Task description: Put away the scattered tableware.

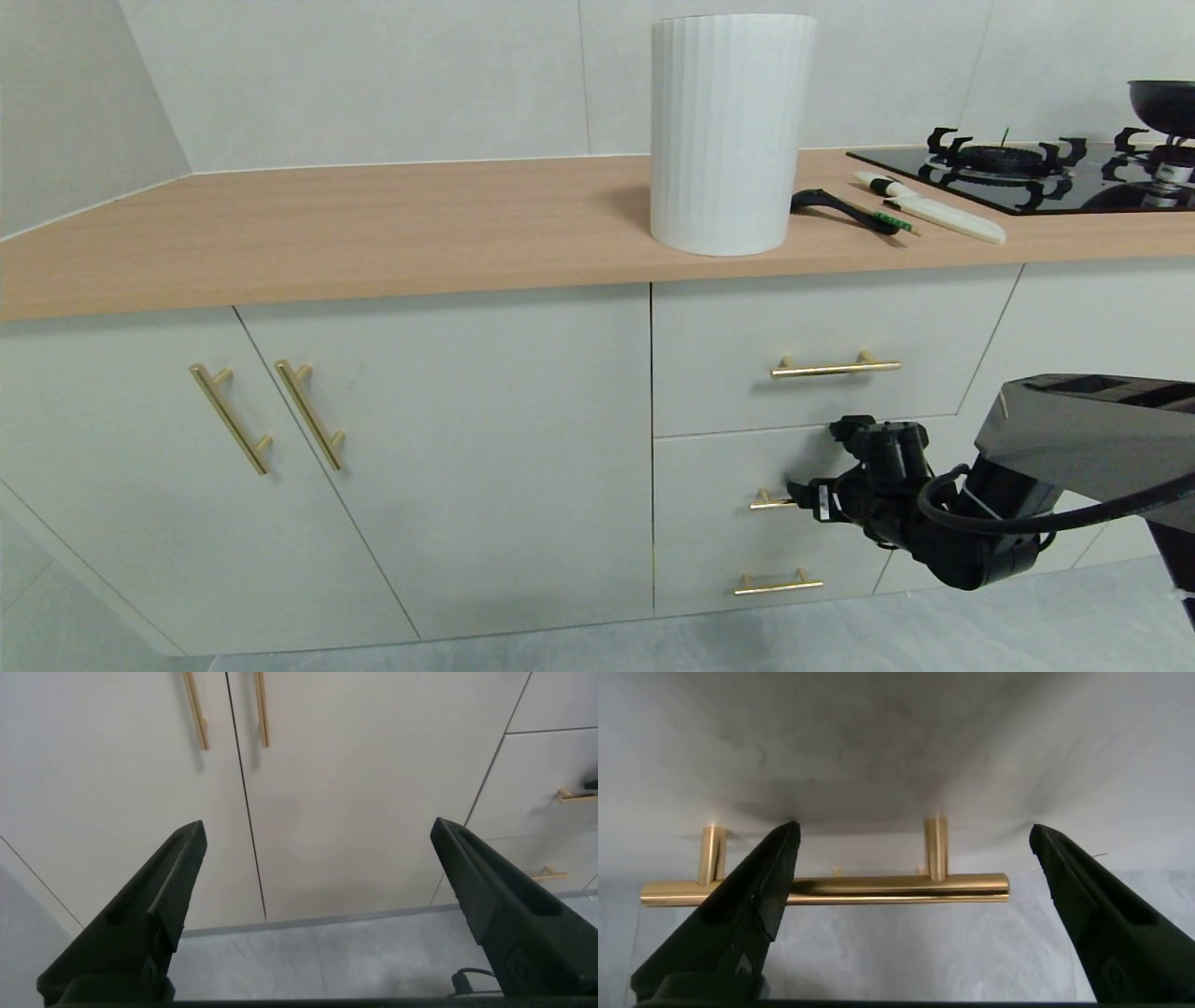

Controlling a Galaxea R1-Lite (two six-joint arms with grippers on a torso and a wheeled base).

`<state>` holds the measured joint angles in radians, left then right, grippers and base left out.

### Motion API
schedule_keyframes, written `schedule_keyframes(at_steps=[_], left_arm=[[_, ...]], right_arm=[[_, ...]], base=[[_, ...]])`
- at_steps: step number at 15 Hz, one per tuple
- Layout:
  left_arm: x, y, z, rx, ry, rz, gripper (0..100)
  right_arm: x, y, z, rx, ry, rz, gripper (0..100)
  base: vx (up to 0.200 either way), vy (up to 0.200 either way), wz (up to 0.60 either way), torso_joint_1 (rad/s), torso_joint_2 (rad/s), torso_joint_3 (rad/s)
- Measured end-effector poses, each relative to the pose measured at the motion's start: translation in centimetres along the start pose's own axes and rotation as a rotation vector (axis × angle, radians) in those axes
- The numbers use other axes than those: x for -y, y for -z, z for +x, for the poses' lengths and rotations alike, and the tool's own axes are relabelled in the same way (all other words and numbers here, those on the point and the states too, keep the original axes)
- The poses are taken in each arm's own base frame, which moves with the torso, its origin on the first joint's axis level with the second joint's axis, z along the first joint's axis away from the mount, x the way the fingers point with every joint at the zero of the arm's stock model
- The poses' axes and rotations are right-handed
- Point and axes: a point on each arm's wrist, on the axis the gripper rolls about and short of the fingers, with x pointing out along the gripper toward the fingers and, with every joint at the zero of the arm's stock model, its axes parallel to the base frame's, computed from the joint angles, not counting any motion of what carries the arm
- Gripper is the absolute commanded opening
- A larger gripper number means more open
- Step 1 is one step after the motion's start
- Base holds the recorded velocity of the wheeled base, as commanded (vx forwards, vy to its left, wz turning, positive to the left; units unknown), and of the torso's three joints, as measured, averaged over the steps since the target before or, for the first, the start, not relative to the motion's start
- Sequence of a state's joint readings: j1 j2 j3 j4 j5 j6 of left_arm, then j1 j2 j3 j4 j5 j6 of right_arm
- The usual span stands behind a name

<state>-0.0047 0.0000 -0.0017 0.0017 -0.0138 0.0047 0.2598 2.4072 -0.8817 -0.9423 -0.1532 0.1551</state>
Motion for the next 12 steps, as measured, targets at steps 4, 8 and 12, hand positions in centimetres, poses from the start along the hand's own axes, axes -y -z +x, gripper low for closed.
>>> schedule_keyframes(at_steps=[4,8,12], left_arm=[[0.00,0.00,0.00,0.000,0.000,0.000,100],[0.00,0.00,0.00,0.000,0.000,0.000,100],[0.00,0.00,0.00,0.000,0.000,0.000,100]], right_arm=[[0.07,0.64,-0.11,-0.032,0.005,-0.011,100],[0.10,0.90,-0.21,-0.044,0.006,-0.017,100],[0.13,1.17,-0.36,-0.070,0.008,-0.021,100]], base=[[0.000,0.000,0.00,0.000,0.00,0.000],[0.000,0.000,0.00,0.000,0.00,0.000],[0.000,0.000,0.00,0.000,0.00,0.000]])
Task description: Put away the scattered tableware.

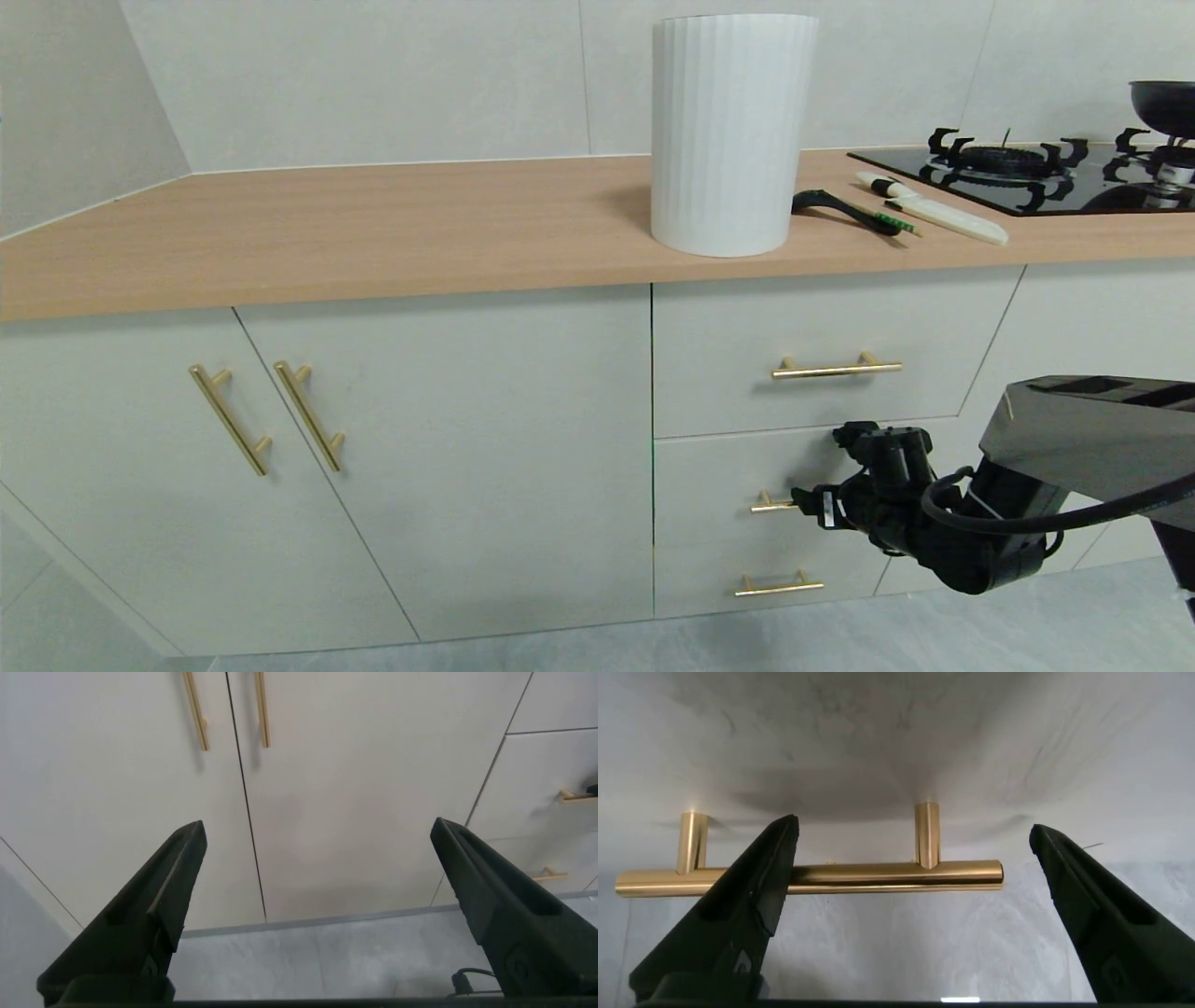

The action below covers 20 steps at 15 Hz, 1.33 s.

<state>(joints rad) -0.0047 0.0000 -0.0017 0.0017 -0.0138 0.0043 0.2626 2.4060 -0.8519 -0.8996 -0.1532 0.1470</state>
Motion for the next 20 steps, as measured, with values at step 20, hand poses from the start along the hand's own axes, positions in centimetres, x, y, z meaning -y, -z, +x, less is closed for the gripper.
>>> schedule_keyframes(at_steps=[20], left_arm=[[0.0,0.0,0.0,0.000,0.000,0.000,100]], right_arm=[[-2.7,-4.8,-13.7,-0.139,-0.090,-0.134,100]], base=[[0.000,0.000,0.00,0.000,0.00,0.000]])
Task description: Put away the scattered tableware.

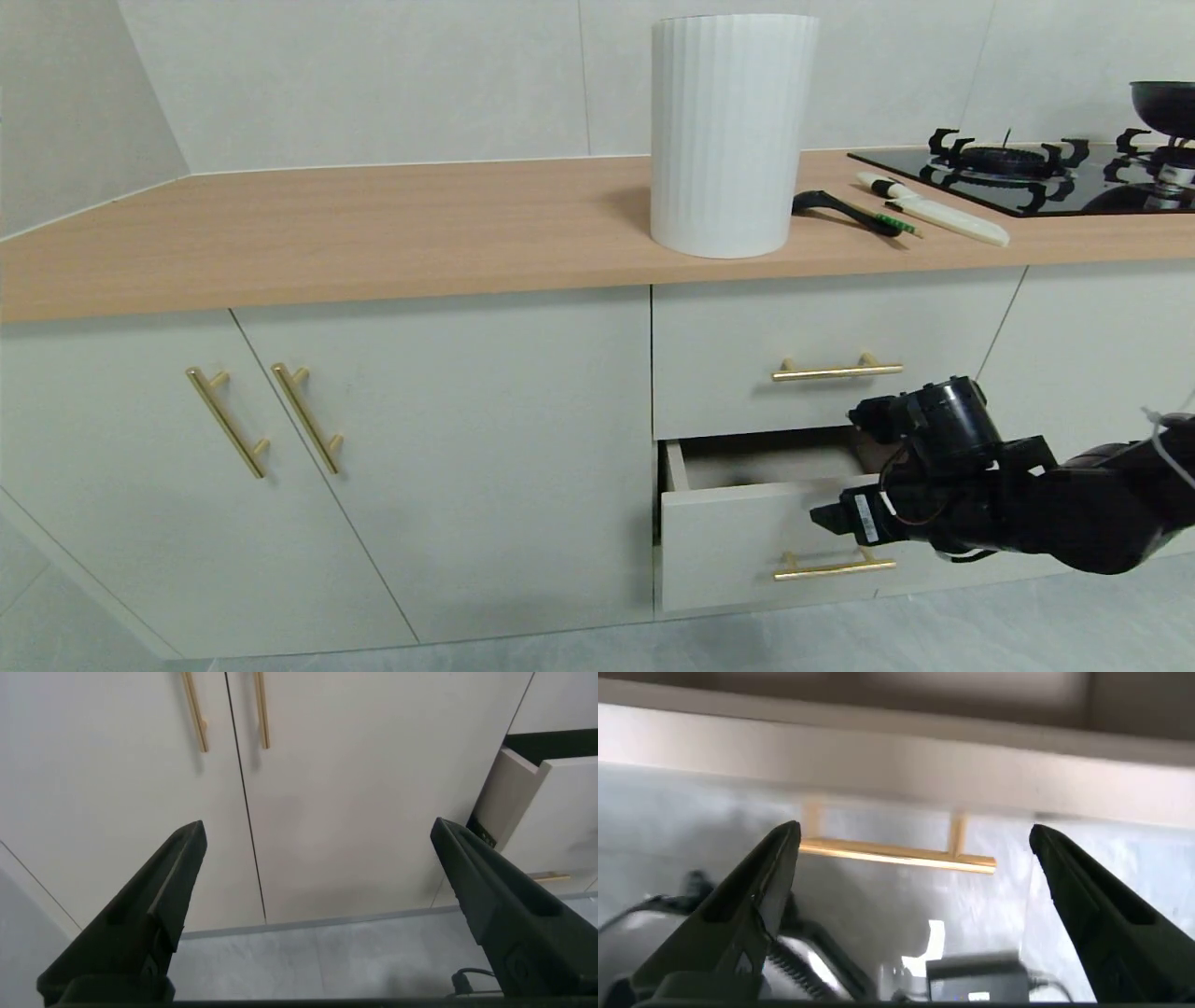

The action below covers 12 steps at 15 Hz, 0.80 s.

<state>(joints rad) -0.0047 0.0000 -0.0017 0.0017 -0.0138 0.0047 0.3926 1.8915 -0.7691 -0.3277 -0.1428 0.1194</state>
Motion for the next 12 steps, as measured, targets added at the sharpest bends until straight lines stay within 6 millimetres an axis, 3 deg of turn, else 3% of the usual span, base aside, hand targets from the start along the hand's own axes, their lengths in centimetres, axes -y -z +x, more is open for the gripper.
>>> schedule_keyframes(at_steps=[2,5,8,12], left_arm=[[0.0,0.0,0.0,0.000,0.000,0.000,100],[0.0,0.0,0.0,0.000,0.000,0.000,100],[0.0,0.0,0.0,0.000,0.000,0.000,100],[0.0,0.0,0.0,0.000,0.000,0.000,100]], right_arm=[[-0.5,-0.9,-1.3,0.069,-0.020,0.001,100],[-0.8,-2.1,-0.8,0.201,-0.013,0.024,100],[-1.0,-2.2,2.0,0.314,0.043,0.054,100],[-0.1,-0.9,5.5,0.280,0.089,0.065,100]], base=[[0.000,0.000,0.00,0.000,0.00,0.000],[0.000,0.000,0.00,0.000,0.00,0.000],[0.000,0.000,0.00,0.000,0.00,0.000],[0.000,0.000,0.00,0.000,0.00,0.000]])
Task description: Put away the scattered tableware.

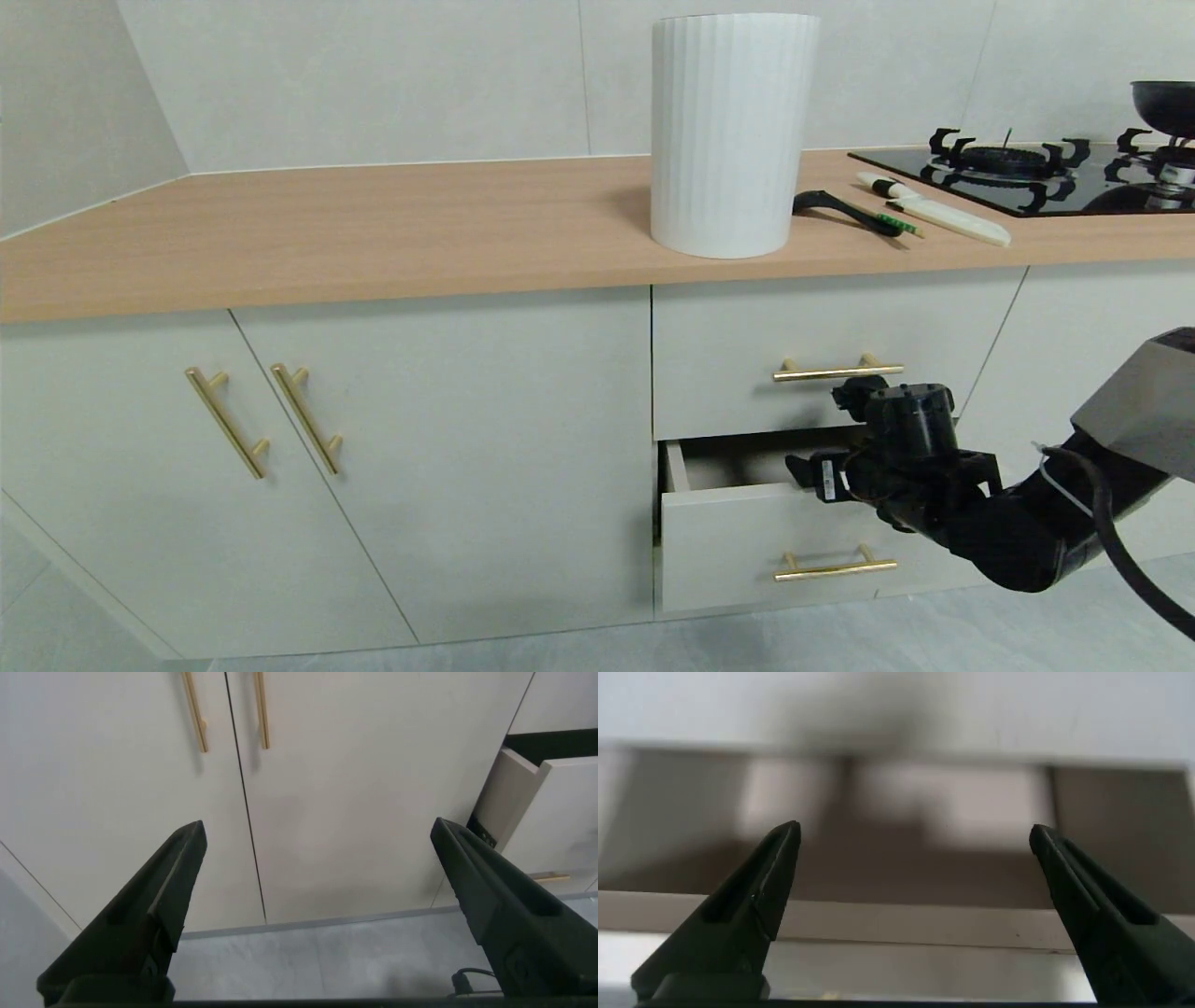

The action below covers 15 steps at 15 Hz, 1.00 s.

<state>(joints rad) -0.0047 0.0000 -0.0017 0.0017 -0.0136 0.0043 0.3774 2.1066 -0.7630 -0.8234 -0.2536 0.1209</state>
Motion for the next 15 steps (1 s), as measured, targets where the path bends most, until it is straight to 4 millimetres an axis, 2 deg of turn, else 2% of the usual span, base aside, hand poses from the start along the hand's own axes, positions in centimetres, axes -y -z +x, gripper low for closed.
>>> schedule_keyframes(at_steps=[6,15], left_arm=[[0.0,0.0,0.0,0.000,0.000,0.000,100],[0.0,0.0,0.0,0.000,0.000,0.000,100]], right_arm=[[0.2,0.8,0.4,-0.042,0.006,-0.007,100],[0.6,0.8,-2.0,-0.203,-0.021,-0.046,100]], base=[[0.000,0.000,0.00,0.000,0.00,0.000],[0.000,0.000,0.00,0.000,0.00,0.000]])
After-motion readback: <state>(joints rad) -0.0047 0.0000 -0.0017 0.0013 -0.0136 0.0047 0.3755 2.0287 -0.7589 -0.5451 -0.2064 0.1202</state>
